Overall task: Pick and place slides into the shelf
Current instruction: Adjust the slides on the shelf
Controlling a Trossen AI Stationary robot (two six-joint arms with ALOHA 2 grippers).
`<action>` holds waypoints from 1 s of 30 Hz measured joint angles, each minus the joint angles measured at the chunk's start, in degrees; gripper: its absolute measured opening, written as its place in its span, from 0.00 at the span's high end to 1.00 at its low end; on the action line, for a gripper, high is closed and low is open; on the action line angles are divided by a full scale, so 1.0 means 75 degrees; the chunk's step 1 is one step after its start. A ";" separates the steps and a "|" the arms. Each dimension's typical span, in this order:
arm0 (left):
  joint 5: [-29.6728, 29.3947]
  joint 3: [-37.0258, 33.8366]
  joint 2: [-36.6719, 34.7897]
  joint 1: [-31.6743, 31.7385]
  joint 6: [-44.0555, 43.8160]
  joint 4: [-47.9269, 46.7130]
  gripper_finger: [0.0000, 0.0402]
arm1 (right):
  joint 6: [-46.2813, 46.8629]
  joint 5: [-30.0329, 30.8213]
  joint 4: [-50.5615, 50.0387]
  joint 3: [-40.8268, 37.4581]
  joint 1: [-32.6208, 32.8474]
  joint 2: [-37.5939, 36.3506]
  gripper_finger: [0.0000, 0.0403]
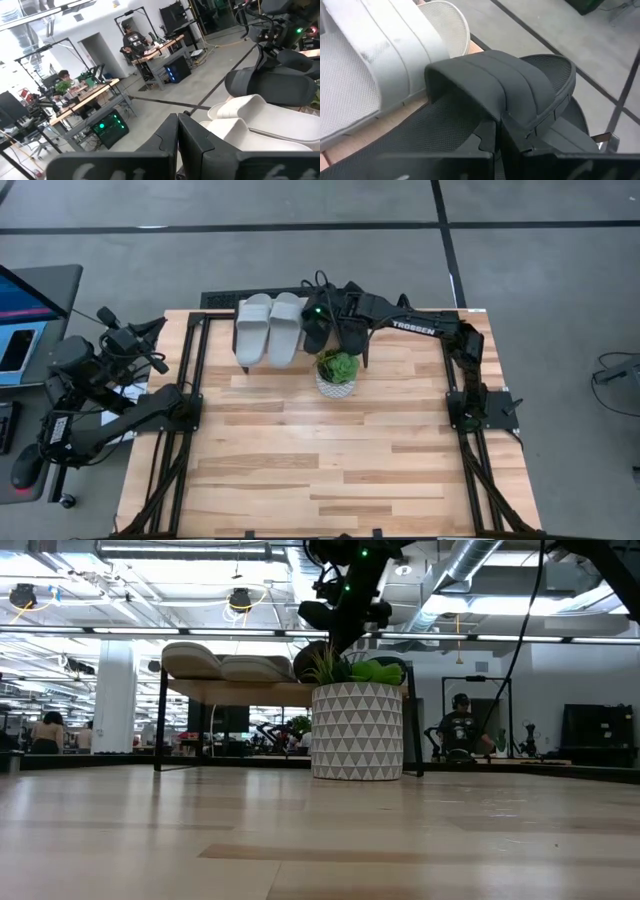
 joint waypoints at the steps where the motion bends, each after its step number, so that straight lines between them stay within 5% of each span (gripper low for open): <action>1: 0.0002 0.0000 0.0000 0.0000 -0.0040 0.0000 1.00 | -0.0003 -0.0006 0.0042 -0.0041 -0.0008 -0.0008 1.00; 19: 0.0210 0.0000 0.0000 0.0000 -0.0388 0.0003 1.00 | -0.0399 -0.1102 0.0436 -0.0088 -0.0248 0.0049 1.00; 30: 0.0209 0.0003 0.0000 0.0001 -0.0427 0.0004 1.00 | -0.0249 -0.0398 0.0722 -0.0183 -0.0112 -0.0166 1.00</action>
